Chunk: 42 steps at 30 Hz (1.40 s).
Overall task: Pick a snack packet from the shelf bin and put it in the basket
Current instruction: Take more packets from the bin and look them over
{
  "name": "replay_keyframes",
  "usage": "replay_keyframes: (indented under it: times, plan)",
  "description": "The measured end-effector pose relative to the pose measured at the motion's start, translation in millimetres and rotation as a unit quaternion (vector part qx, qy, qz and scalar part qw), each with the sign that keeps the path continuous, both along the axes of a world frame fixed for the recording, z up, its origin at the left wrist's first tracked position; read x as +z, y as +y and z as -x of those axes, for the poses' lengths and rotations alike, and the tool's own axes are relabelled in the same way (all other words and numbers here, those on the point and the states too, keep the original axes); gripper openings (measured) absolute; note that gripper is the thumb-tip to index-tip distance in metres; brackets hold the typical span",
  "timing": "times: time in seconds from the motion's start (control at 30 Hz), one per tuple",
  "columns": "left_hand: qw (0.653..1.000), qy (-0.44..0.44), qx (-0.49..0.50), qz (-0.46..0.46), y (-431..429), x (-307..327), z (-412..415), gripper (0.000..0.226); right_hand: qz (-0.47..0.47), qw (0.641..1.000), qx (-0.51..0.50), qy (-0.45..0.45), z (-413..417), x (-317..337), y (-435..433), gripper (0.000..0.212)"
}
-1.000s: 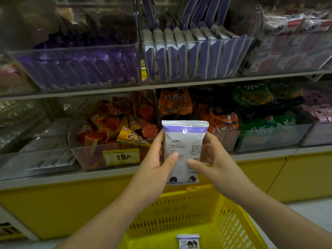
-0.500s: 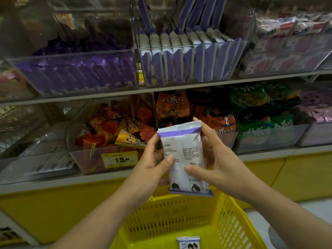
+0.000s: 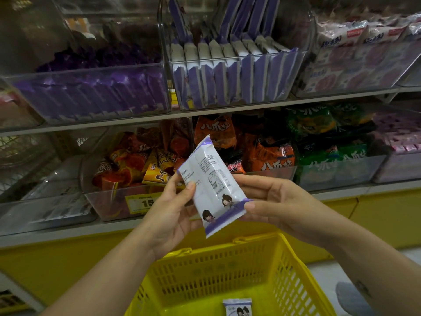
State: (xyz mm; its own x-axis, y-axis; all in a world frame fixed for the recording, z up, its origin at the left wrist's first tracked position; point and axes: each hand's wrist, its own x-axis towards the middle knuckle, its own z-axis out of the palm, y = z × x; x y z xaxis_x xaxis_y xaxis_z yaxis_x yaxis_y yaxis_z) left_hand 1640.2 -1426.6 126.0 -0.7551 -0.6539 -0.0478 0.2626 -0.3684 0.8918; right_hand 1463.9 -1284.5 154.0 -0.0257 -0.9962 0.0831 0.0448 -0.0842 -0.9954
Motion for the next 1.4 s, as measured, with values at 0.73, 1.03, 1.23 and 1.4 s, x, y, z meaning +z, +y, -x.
replay_keyframes:
  times: [0.73, 1.03, 1.23, 1.4]
  plan:
    - [0.973, 0.016, 0.094, 0.21, 22, 6, 4, 0.078, -0.102, 0.957, -0.105, -0.25, -22, -26, -19, 0.04]
    - [0.887, -0.11, 0.073, 0.442, 40, -4, 3, 0.106, -0.094, 0.934, -0.093, -0.332, -28, -31, -21, 0.028]
    - [0.897, -0.094, 0.068, 0.427, 35, -2, 2, 0.103, -0.058, 0.954, -0.121, -0.267, -25, -34, -23, 0.036]
    - [0.918, -0.095, 0.122, 0.364, 28, -8, 5, 0.084, 0.004, 0.979, -0.189, -0.075, -22, -29, -20, 0.045]
